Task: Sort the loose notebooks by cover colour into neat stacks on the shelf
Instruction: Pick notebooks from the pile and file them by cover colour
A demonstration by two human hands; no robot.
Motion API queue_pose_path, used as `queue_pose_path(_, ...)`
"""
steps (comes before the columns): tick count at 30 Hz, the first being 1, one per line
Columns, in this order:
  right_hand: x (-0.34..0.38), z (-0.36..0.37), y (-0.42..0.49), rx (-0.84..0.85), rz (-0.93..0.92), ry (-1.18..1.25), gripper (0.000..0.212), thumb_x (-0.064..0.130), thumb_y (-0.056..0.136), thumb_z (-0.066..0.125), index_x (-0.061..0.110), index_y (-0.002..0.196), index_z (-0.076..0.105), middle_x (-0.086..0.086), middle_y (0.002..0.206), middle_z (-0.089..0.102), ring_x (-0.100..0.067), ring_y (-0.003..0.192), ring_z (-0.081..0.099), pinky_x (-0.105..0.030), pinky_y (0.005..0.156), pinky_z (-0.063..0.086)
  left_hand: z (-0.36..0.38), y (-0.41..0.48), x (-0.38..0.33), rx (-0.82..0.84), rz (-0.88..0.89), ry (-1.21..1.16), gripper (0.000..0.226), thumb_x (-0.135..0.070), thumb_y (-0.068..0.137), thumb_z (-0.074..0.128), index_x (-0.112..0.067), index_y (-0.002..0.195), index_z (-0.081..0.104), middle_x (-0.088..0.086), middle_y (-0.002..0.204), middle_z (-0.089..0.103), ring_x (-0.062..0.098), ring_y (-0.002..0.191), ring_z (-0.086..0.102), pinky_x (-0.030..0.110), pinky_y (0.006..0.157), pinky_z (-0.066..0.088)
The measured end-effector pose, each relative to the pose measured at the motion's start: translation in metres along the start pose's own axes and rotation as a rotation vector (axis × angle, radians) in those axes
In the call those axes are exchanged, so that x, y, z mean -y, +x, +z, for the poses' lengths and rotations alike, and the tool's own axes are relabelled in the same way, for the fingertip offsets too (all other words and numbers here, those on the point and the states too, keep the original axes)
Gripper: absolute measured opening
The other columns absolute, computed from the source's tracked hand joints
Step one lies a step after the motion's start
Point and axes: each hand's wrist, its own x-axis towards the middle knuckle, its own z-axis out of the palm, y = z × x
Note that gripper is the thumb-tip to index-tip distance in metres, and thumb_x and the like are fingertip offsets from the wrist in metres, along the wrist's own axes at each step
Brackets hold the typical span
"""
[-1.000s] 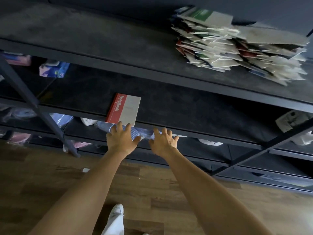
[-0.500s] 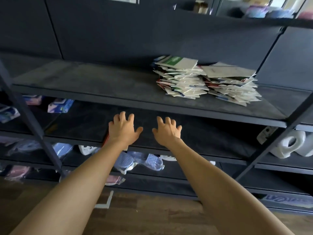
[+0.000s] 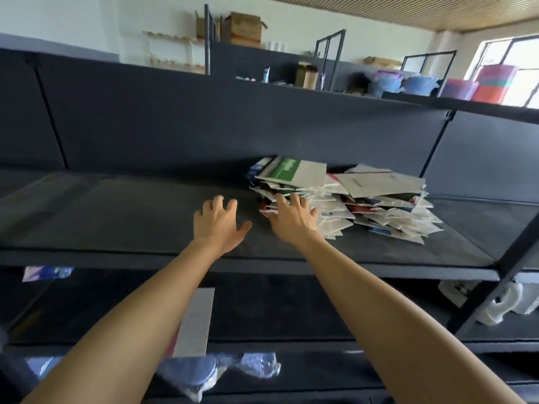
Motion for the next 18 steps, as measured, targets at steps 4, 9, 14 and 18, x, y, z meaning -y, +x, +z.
queue_pose_path(4, 0.008, -0.007, 0.049, -0.070, 0.027, -0.030, 0.049, 0.035, 0.096, 0.041, 0.016, 0.140, 0.034, -0.013, 0.143, 0.032, -0.033, 0.135, 0.023, -0.055, 0.107, 0.022, -0.001, 0.053, 0.012, -0.009, 0.054, -0.023, 0.059, -0.055, 0.092, 0.042, -0.019, 0.138, 0.036, 0.008, 0.144, 0.033, 0.030, 0.129, 0.035, 0.041, 0.098, 0.036)
queue_pose_path(9, 0.011, -0.009, 0.091, -0.053, 0.086, -0.014, 0.048, 0.033, 0.097, 0.042, 0.016, 0.141, 0.034, -0.013, 0.145, 0.031, -0.032, 0.136, 0.024, -0.059, 0.109, 0.020, 0.003, 0.097, 0.016, -0.009, 0.148, -0.045, 0.058, -0.054, 0.092, 0.042, -0.019, 0.139, 0.036, 0.007, 0.144, 0.033, 0.028, 0.131, 0.033, 0.040, 0.100, 0.035)
queue_pose_path(14, 0.011, -0.003, 0.114, 0.147, 0.109, -0.088, 0.053, 0.034, 0.100, 0.036, 0.022, 0.149, 0.021, -0.011, 0.155, 0.017, -0.032, 0.143, 0.015, -0.064, 0.109, 0.011, 0.012, 0.116, 0.014, 0.016, 0.187, -0.056, 0.059, -0.055, 0.092, 0.041, -0.020, 0.139, 0.036, 0.005, 0.145, 0.033, 0.026, 0.132, 0.034, 0.040, 0.101, 0.034)
queue_pose_path(18, 0.016, 0.002, 0.109, 0.031, 0.046, -0.249, 0.036, 0.013, 0.095, 0.047, 0.014, 0.130, 0.045, -0.013, 0.132, 0.050, -0.034, 0.124, 0.046, -0.059, 0.108, 0.027, 0.017, 0.125, 0.020, 0.062, 0.166, -0.104, 0.056, -0.054, 0.093, 0.041, -0.020, 0.138, 0.036, 0.006, 0.143, 0.034, 0.027, 0.129, 0.036, 0.040, 0.098, 0.036)
